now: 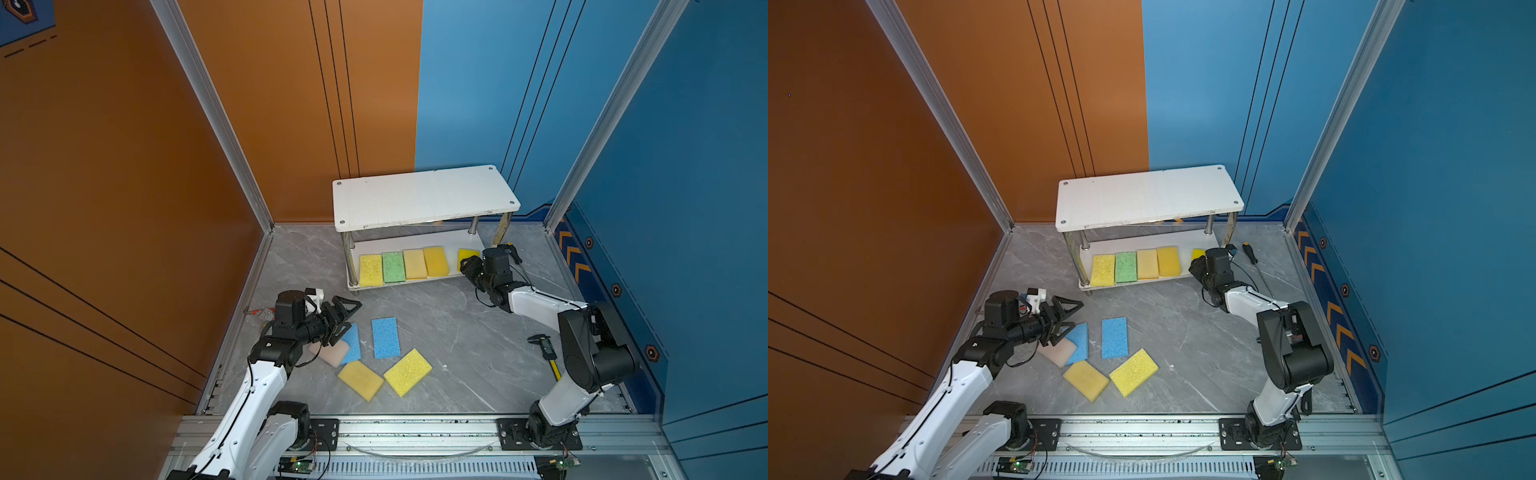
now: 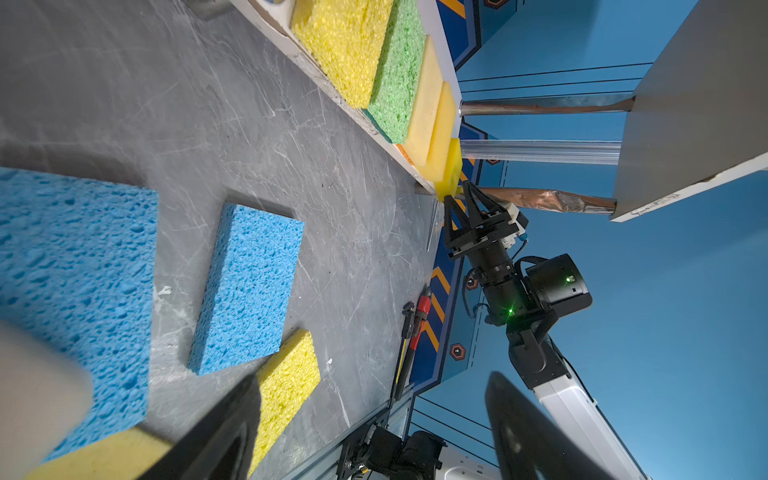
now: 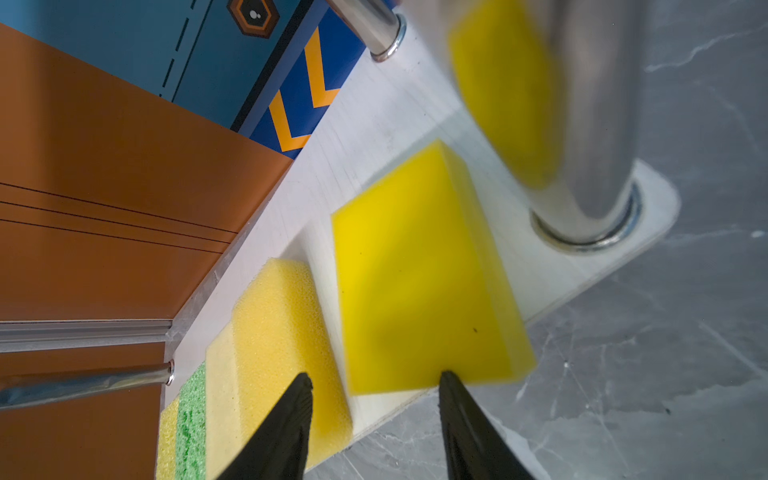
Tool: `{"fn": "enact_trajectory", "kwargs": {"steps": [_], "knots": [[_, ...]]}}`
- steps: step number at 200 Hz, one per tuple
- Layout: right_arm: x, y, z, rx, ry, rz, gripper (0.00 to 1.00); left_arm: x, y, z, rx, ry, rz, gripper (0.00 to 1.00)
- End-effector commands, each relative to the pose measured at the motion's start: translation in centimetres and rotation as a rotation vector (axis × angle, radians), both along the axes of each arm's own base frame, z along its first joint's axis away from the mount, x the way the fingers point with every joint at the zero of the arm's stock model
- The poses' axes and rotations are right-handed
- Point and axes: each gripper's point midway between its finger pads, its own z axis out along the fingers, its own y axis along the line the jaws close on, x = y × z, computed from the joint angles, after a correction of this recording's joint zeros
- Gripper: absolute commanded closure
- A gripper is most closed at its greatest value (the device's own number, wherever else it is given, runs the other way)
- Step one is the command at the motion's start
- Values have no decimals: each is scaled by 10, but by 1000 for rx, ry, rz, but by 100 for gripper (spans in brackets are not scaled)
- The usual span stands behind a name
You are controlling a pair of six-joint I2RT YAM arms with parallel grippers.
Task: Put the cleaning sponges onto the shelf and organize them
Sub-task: 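Move the right gripper over the pale yellow cellulose sponge on the table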
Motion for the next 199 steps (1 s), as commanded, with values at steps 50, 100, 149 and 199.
{"fn": "enact_trajectory", "kwargs": {"steps": [50, 100, 149, 199], "knots": [[-24, 6, 30, -78, -29, 40, 44, -4, 3, 4, 5, -17, -8, 15], [-86, 49, 49, -191, 19, 253, 38, -3, 4, 6, 24, -39, -13, 15], [-159, 80, 19, -170, 193, 400, 36, -10, 6, 7, 66, -50, -29, 15], [-216, 106, -8, -152, 356, 529, 34, -17, 5, 1, 81, -50, -46, 15]]}}
